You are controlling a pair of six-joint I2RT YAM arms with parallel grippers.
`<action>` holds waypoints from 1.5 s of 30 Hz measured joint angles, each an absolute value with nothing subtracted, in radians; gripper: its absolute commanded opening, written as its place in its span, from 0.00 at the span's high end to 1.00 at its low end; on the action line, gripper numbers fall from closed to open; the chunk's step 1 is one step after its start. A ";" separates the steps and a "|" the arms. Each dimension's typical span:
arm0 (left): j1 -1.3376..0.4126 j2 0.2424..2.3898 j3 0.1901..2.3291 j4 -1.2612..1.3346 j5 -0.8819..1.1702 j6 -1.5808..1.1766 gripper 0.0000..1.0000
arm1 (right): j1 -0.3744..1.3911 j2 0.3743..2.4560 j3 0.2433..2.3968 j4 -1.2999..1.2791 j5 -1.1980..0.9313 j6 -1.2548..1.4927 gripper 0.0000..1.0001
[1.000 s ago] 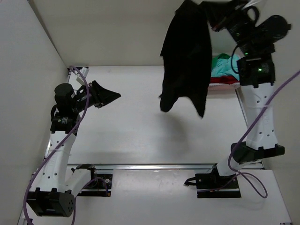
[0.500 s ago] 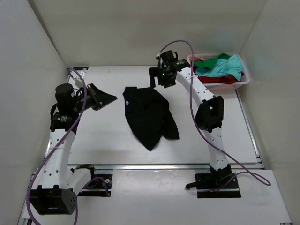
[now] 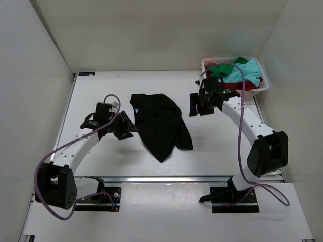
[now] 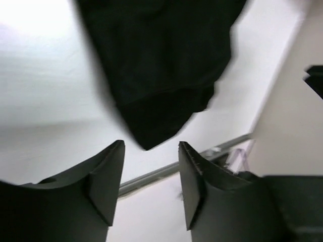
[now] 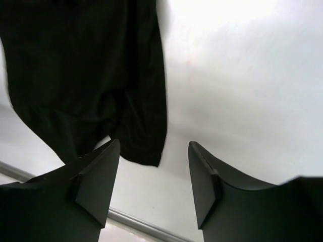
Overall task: Fold and stack the t-shirts
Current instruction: Flatten out the tshirt
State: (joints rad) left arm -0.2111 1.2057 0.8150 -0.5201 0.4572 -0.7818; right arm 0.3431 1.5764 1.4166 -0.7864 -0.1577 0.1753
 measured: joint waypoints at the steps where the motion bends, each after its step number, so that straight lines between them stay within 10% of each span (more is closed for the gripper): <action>1: -0.225 1.226 0.805 -0.525 0.435 -0.781 0.40 | 0.349 1.570 1.373 -0.781 -0.163 0.175 0.44; 20: -0.364 1.580 0.806 -0.414 0.282 -0.806 0.40 | 0.458 1.644 1.034 -0.660 -0.195 0.239 0.38; 24: -0.377 1.617 0.822 -0.353 0.285 -0.826 0.47 | 0.457 1.700 1.020 -0.649 -0.221 0.235 0.58; 26: -0.375 1.617 0.813 -0.296 0.307 -0.849 0.64 | 0.460 1.713 1.025 -0.641 -0.246 0.230 1.00; 30: -0.368 1.617 0.791 -0.208 0.350 -0.884 1.00 | 0.464 1.736 1.036 -0.653 -0.271 0.232 1.00; 45: -0.010 1.119 0.951 -0.517 0.317 -0.818 1.00 | 0.273 1.704 1.659 -0.883 -0.025 0.172 1.00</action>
State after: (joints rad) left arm -0.0105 1.1187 0.9508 -0.5167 0.3172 -0.8185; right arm 0.2726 1.7042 1.6588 -0.8829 -0.0254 0.1719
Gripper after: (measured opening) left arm 0.021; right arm 0.008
